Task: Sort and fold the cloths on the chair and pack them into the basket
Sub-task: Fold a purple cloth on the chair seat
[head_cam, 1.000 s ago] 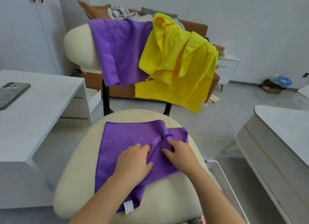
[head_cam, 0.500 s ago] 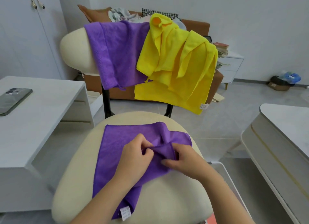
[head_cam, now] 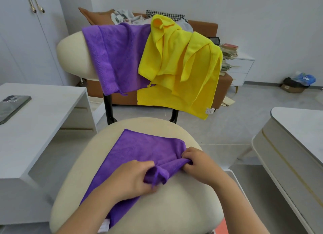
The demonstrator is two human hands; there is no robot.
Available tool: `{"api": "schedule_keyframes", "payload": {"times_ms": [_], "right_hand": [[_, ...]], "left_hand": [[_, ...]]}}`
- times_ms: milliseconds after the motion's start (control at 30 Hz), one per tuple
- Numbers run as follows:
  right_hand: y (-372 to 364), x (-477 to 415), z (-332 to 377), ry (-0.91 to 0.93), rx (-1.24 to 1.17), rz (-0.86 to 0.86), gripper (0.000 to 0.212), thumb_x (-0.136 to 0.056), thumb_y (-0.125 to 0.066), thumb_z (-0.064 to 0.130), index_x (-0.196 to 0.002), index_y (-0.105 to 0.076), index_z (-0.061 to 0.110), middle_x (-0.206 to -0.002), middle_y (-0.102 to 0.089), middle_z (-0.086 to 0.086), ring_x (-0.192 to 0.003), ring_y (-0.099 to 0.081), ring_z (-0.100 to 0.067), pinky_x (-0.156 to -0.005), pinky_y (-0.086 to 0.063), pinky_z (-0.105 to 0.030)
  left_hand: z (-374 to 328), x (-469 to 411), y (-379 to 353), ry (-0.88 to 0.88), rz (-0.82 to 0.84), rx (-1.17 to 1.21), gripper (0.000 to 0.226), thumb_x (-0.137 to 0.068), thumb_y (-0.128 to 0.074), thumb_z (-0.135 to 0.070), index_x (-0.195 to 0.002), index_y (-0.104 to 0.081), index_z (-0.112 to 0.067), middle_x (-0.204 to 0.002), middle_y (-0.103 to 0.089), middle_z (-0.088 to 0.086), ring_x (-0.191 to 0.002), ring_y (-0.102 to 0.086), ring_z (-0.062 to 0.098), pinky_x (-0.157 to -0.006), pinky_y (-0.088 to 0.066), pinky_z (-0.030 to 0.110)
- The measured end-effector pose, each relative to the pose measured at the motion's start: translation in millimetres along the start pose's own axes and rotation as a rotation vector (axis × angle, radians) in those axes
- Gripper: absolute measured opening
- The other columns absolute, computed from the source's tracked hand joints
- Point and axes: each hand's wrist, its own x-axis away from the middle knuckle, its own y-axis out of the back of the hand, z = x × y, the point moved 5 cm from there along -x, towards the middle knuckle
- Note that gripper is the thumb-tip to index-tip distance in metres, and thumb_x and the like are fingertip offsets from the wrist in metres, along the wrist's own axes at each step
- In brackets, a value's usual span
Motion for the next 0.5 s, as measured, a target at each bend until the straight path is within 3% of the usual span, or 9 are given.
{"api": "schedule_keyframes", "payload": {"times_ms": [67,133,200,267,333,400,500], "right_hand": [[-1.3,0.6,-0.7,0.016,-0.005,0.016,0.007,-0.080,-0.055,0.024,-0.078,-0.061,0.021,-0.099,-0.056,0.011,-0.091,-0.052,-0.011,-0.082,-0.046,-0.030],[-1.5,2.2,0.3,0.002,0.039,0.006,0.005,-0.080,-0.056,0.027,-0.082,-0.057,0.022,-0.095,-0.053,0.010,-0.090,-0.050,-0.014,-0.077,-0.046,-0.031],[-0.5,4.0,1.3,-0.019,0.114,-0.014,0.009,-0.081,-0.055,0.029,-0.088,-0.054,0.023,-0.092,-0.049,0.008,-0.090,-0.049,-0.017,-0.071,-0.043,-0.030],[0.5,5.2,2.5,-0.025,0.156,-0.017,0.012,-0.082,-0.054,0.029,-0.092,-0.055,0.023,-0.093,-0.049,0.007,-0.089,-0.050,-0.017,-0.068,-0.042,-0.028],[2.7,5.5,2.6,-0.039,0.175,-0.015,0.012,-0.083,-0.054,0.032,-0.090,-0.054,0.023,-0.091,-0.050,0.007,-0.086,-0.051,-0.017,-0.062,-0.039,-0.025],[5.9,5.5,2.2,-0.062,0.188,-0.011,0.015,-0.085,-0.053,0.038,-0.082,-0.051,0.023,-0.083,-0.049,0.007,-0.081,-0.050,-0.017,-0.057,-0.034,-0.023],[6.6,6.3,0.9,-0.074,0.118,0.013,0.026,-0.085,-0.054,0.042,-0.071,-0.047,0.021,-0.071,-0.049,0.005,-0.073,-0.048,-0.017,-0.059,-0.036,-0.027]], "left_hand": [[5.1,-0.8,-3.9,-0.028,-0.060,-0.087,0.026,-0.078,-0.058,-0.041,-0.074,-0.040,-0.023,-0.069,-0.053,-0.008,-0.070,-0.052,0.015,-0.054,-0.031,0.028],[12.7,-1.5,1.6,-0.026,-0.278,-0.140,0.020,-0.069,-0.056,-0.018,-0.071,-0.037,-0.024,-0.062,-0.054,-0.004,-0.059,-0.056,0.022,-0.047,-0.028,0.026],[24.0,1.0,7.7,0.051,-0.465,-0.139,0.019,-0.060,-0.053,-0.009,-0.072,-0.047,-0.021,-0.061,-0.056,-0.002,-0.051,-0.056,0.027,-0.043,-0.036,0.026],[31.6,2.6,9.2,0.074,-0.579,-0.118,0.020,-0.062,-0.036,-0.007,-0.072,-0.051,-0.015,-0.066,-0.058,0.001,-0.055,-0.058,0.028,-0.056,-0.049,0.035],[29.3,3.6,9.9,0.067,-0.631,-0.193,0.024,-0.061,-0.025,-0.010,-0.069,-0.047,-0.016,-0.066,-0.055,0.001,-0.061,-0.056,0.029,-0.066,-0.049,0.040],[25.3,2.5,13.9,0.092,-0.639,-0.277,0.024,-0.059,-0.026,-0.007,-0.067,-0.046,-0.016,-0.070,-0.053,0.002,-0.065,-0.053,0.029,-0.063,-0.044,0.037],[30.2,-1.1,16.6,0.173,-0.589,-0.259,0.022,-0.057,-0.054,0.002,-0.068,-0.045,-0.015,-0.073,-0.048,0.003,-0.063,-0.049,0.028,-0.055,-0.035,0.032]]}}
